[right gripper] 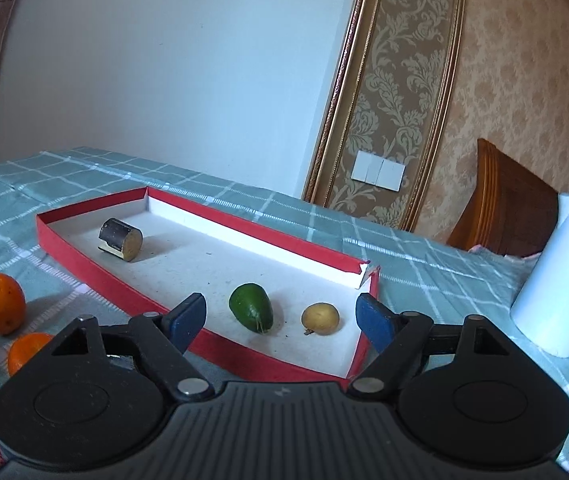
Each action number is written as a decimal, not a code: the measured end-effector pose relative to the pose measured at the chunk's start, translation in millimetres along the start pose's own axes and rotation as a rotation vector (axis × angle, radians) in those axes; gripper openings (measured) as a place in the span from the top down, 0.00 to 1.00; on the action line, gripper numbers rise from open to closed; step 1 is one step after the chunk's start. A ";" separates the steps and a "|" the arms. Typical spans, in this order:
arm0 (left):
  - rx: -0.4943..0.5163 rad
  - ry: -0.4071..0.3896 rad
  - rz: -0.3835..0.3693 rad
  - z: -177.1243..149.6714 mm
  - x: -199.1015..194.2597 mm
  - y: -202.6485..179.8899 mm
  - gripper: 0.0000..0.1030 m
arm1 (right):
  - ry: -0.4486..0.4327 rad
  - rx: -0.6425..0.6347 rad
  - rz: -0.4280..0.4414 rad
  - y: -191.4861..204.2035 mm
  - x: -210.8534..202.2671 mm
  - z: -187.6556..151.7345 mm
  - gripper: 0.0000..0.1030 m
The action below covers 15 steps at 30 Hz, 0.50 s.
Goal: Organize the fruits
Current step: 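Lift the right gripper away from the tray, then close the left gripper on the cut green lime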
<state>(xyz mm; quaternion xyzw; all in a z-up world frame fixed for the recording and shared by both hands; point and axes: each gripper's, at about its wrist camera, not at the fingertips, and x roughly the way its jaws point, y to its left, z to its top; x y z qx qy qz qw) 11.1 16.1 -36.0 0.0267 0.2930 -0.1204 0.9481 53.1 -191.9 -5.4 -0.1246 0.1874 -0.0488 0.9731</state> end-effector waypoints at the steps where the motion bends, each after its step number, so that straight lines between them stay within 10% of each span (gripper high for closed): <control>1: 0.002 -0.005 0.005 -0.1 0.4 -2.7 0.23 | 0.004 -0.002 -0.004 0.6 0.7 -0.4 0.20; 11: -0.002 -0.009 0.021 2.5 5.9 -8.6 0.64 | 0.025 -0.005 -0.009 0.5 3.8 -2.1 0.17; 15: -0.015 -0.015 0.012 1.4 4.7 -4.7 0.66 | 0.031 -0.009 -0.013 0.8 5.1 -3.2 0.17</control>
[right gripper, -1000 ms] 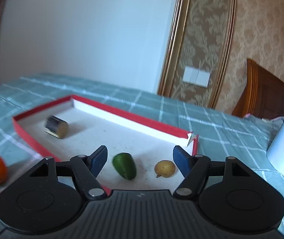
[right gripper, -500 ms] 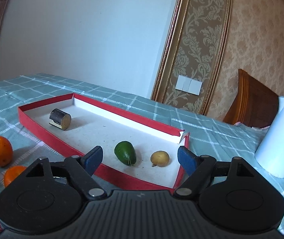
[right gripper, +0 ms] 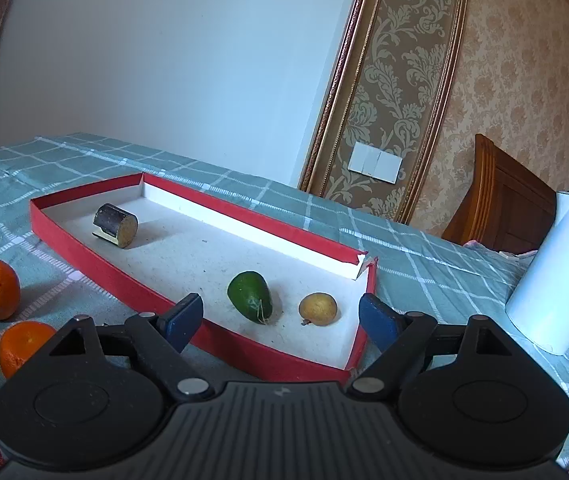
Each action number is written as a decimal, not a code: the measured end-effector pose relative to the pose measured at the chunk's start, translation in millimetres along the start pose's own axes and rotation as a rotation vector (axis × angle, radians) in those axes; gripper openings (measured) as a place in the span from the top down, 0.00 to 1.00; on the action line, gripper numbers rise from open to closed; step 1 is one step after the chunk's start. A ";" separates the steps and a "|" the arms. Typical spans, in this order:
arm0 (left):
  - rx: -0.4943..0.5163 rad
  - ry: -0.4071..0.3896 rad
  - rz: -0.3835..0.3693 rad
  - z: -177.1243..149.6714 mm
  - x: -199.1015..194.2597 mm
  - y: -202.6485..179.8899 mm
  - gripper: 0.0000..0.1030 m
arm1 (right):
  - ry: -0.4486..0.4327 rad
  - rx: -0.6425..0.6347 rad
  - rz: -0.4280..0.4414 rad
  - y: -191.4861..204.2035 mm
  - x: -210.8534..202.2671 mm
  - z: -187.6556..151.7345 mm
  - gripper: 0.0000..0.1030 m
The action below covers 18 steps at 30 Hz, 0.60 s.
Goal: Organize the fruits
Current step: 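Close the left gripper on the cut green lime, then carry the cut lime into the tray and open the left gripper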
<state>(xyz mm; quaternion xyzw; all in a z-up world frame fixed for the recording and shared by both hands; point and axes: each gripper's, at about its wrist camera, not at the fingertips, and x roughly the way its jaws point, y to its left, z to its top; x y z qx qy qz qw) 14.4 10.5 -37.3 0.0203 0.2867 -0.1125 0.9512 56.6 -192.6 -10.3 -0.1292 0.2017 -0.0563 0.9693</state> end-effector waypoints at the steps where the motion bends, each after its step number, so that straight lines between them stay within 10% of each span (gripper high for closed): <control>1: 0.000 -0.002 -0.002 -0.4 -0.3 0.2 0.66 | 0.004 -0.001 0.000 0.3 0.6 -0.3 0.17; 18: 0.015 -0.069 -0.045 26.0 -18.4 6.2 0.67 | 0.034 0.013 0.015 -0.7 4.8 -0.9 0.17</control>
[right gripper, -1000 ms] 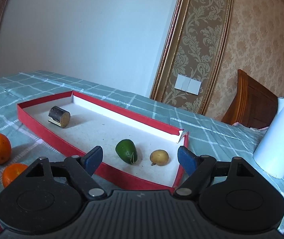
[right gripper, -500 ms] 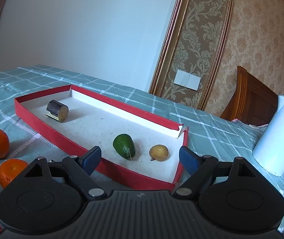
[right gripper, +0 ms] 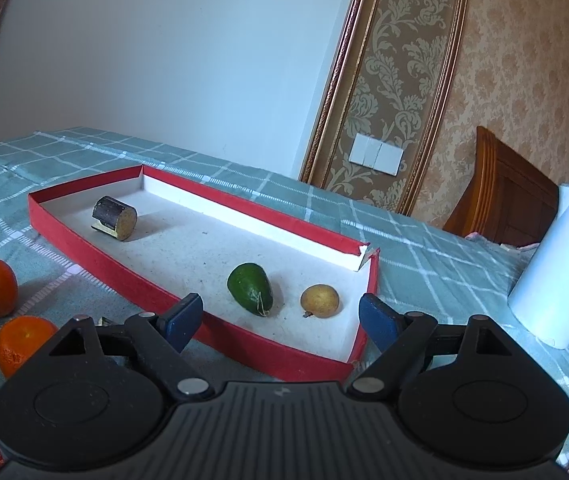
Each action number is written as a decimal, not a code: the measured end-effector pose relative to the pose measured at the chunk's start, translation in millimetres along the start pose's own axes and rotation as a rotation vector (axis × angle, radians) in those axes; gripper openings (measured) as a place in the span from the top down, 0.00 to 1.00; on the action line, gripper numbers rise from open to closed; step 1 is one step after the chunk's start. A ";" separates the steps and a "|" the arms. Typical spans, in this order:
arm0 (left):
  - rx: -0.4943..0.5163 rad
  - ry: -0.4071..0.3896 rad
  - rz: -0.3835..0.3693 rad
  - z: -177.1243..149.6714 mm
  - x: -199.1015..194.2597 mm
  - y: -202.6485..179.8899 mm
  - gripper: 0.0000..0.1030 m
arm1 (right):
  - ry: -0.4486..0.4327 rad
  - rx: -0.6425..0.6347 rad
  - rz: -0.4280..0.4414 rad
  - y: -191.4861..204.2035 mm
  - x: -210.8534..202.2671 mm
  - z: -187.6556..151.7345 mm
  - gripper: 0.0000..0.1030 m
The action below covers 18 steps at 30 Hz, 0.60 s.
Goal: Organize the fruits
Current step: 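Carry the cut lime into the tray and open the left gripper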
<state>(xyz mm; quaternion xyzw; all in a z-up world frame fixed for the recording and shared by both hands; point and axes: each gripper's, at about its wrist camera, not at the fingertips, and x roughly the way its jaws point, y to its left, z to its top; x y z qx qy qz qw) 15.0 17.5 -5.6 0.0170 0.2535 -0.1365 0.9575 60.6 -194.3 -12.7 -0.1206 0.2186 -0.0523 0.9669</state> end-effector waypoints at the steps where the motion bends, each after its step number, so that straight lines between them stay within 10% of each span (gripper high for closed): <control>1: 0.009 -0.006 -0.001 5.5 0.9 -0.2 0.67 | 0.006 0.005 0.004 -0.6 0.5 0.0 0.17; 18: 0.077 0.020 0.033 83.0 98.3 7.3 0.67 | 0.041 0.054 0.025 -5.7 4.4 1.1 0.17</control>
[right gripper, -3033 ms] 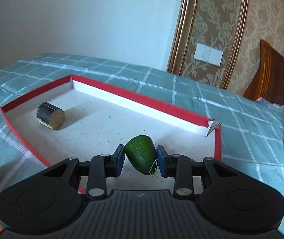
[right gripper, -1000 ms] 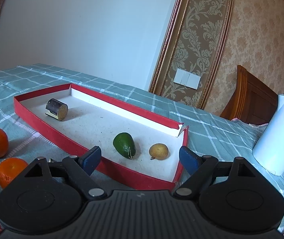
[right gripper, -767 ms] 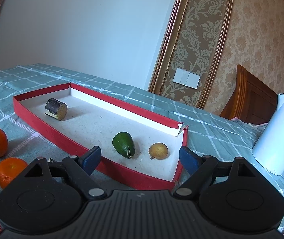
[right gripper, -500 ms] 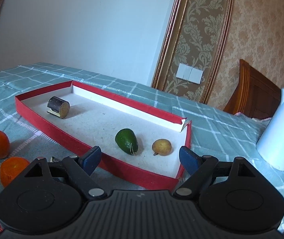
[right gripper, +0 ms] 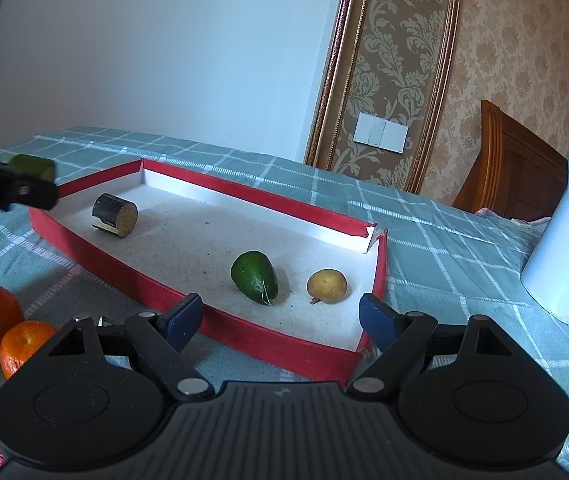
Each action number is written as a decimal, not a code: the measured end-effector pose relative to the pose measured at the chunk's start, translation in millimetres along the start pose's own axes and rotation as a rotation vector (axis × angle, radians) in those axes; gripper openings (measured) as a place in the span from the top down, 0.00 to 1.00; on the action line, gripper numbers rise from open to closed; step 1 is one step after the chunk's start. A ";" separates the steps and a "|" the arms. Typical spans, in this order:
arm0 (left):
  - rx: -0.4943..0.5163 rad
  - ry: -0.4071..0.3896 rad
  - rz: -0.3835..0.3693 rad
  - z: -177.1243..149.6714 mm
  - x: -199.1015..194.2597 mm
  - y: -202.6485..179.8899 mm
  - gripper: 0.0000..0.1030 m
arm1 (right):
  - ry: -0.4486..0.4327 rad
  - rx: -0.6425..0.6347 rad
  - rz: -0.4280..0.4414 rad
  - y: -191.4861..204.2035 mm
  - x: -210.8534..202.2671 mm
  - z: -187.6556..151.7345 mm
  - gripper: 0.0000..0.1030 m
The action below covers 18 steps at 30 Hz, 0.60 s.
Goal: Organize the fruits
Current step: 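Carry the cut lime into the tray and open the left gripper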
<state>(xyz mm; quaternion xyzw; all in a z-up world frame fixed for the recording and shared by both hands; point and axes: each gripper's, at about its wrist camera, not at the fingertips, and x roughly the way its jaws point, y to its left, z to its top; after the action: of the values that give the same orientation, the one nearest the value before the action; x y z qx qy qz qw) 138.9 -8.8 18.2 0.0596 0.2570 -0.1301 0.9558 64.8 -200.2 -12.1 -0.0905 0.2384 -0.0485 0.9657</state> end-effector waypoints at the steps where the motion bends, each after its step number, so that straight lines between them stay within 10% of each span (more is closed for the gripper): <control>1: -0.004 0.004 0.008 1.7 6.0 1.3 0.67 | 0.000 0.001 0.001 -0.1 -0.1 -0.3 0.17; 18: -0.052 0.116 -0.009 -2.1 60.2 11.3 0.66 | 0.026 -0.011 -0.001 1.1 4.5 0.0 0.11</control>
<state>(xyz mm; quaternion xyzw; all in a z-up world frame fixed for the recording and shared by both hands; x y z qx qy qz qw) 191.2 -10.7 -13.6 0.0410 0.3157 -0.1242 0.9398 68.9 -199.8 -14.3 -0.0952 0.2510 -0.0488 0.9621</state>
